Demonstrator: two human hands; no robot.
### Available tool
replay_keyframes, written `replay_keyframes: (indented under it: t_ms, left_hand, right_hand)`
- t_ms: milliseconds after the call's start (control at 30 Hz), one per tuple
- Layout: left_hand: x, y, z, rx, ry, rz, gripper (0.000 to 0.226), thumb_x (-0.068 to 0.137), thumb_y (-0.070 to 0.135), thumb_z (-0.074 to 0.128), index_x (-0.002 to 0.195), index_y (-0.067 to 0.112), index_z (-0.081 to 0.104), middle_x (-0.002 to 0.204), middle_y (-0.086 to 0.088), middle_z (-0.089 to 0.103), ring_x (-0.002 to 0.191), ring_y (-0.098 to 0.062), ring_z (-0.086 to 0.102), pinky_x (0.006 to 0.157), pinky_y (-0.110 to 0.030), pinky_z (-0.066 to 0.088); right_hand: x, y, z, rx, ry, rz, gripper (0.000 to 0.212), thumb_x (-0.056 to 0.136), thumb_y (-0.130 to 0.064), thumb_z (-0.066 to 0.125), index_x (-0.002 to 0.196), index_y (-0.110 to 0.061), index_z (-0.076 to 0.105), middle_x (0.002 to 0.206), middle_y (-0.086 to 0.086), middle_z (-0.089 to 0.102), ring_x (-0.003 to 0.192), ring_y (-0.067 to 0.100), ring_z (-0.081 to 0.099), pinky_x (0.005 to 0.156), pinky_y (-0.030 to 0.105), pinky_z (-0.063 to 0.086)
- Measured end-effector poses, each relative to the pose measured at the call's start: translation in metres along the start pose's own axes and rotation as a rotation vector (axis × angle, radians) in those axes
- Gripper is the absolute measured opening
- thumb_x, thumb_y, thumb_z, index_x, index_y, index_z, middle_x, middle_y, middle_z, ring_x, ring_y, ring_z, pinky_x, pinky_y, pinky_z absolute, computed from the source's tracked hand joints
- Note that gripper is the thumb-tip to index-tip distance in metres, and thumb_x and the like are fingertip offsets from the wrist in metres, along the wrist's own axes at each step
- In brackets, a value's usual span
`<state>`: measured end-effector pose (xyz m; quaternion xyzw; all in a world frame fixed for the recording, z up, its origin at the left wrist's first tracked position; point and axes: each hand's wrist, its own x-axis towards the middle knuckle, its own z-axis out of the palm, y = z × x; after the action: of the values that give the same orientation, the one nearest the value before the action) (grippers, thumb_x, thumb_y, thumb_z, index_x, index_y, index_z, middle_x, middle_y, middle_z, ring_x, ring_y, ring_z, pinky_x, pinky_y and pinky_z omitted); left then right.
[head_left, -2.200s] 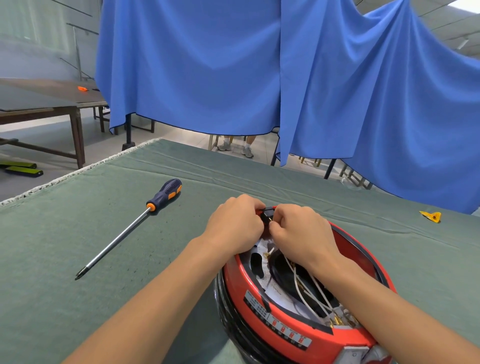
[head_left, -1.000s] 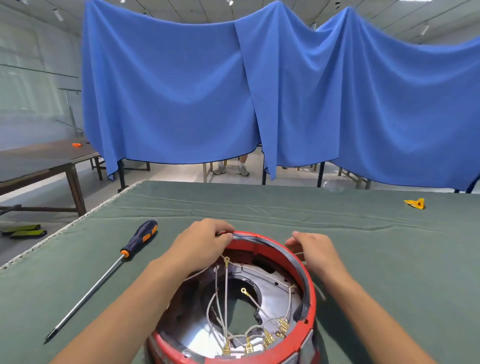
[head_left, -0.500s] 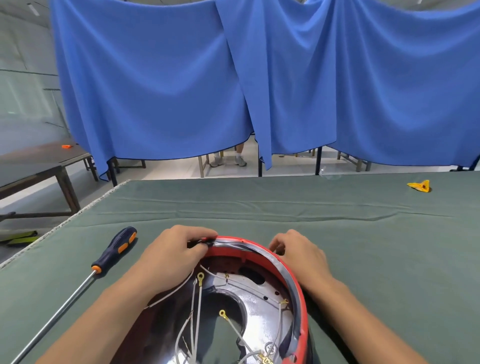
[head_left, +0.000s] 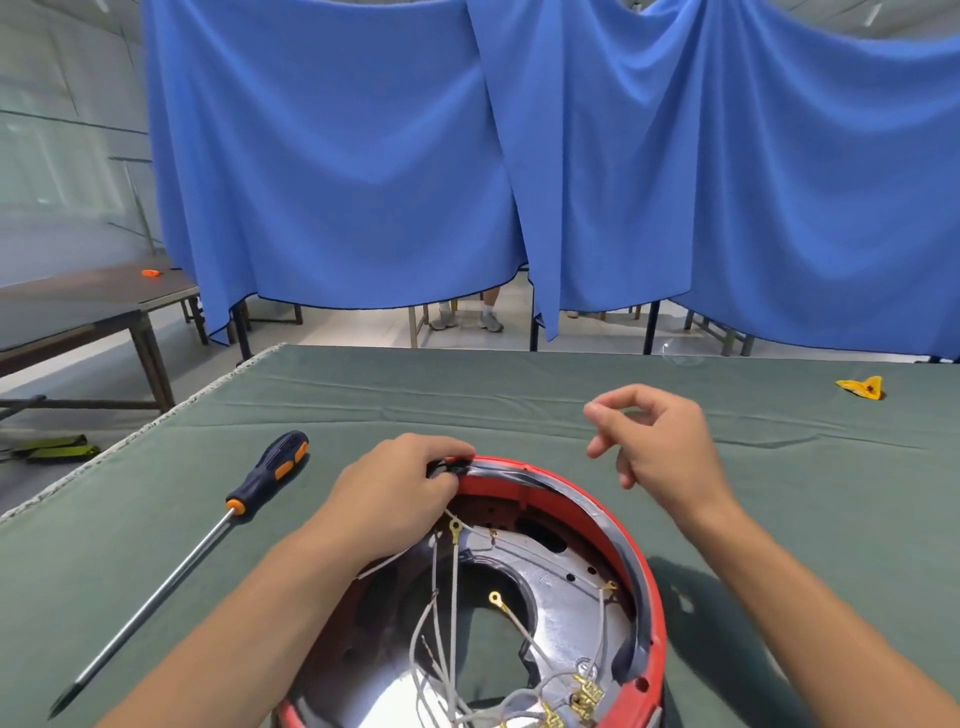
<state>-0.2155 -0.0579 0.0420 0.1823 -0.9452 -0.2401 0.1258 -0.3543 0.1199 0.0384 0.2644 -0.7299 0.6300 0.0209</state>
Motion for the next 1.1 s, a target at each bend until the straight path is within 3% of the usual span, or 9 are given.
replay_keyframes:
  t_ms: [267, 433, 733, 900, 1100]
  left_hand:
    - [-0.002, -0.005, -0.002, -0.161, 0.126, -0.076, 0.033, 0.088, 0.008, 0.046, 0.109, 0.021, 0.067, 0.113, 0.001, 0.067, 0.112, -0.02, 0.057, 0.097, -0.036, 0.044]
    - [-0.012, -0.007, -0.006, -0.118, 0.16, -0.11, 0.037, 0.085, 0.008, 0.046, 0.106, 0.027, 0.07, 0.113, 0.0, 0.068, 0.108, -0.023, 0.058, 0.094, -0.037, 0.047]
    - [-0.02, -0.008, -0.016, -0.008, 0.073, -0.012, 0.04, 0.086, 0.012, 0.047, 0.112, 0.034, 0.068, 0.115, 0.005, 0.068, 0.11, -0.02, 0.058, 0.093, -0.038, 0.049]
    - [-0.021, -0.019, -0.025, -0.015, 0.035, 0.015, 0.036, 0.09, 0.015, 0.051, 0.109, 0.04, 0.07, 0.115, 0.013, 0.068, 0.11, -0.014, 0.059, 0.092, -0.035, 0.05]
    - [-0.016, -0.024, -0.016, -0.106, 0.039, -0.022, 0.023, 0.094, 0.03, 0.054, 0.109, 0.031, 0.071, 0.111, 0.008, 0.069, 0.106, -0.014, 0.059, 0.093, -0.039, 0.048]
  right_hand:
    - [-0.025, -0.056, 0.017, -0.117, -0.35, 0.014, 0.008, 0.085, -0.003, 0.067, 0.084, -0.009, 0.072, 0.069, 0.005, 0.073, 0.045, 0.004, 0.049, 0.044, 0.011, 0.038]
    - [-0.042, -0.059, 0.034, -0.18, -0.487, 0.005, 0.017, 0.081, 0.001, 0.069, 0.091, -0.013, 0.07, 0.075, 0.001, 0.075, 0.068, 0.01, 0.07, 0.061, 0.012, 0.049]
    - [-0.055, -0.045, 0.056, -0.29, -0.466, 0.021, 0.013, 0.081, -0.009, 0.072, 0.069, -0.011, 0.068, 0.059, 0.005, 0.071, 0.054, 0.013, 0.067, 0.051, 0.015, 0.047]
    - [-0.055, -0.047, 0.053, -0.273, -0.435, 0.016, 0.012, 0.082, -0.009, 0.071, 0.071, -0.012, 0.068, 0.062, 0.004, 0.071, 0.054, 0.016, 0.068, 0.047, 0.014, 0.045]
    - [-0.056, -0.049, 0.049, -0.28, -0.402, -0.015, 0.009, 0.08, -0.01, 0.073, 0.072, -0.013, 0.069, 0.064, 0.002, 0.072, 0.059, 0.015, 0.069, 0.05, 0.012, 0.044]
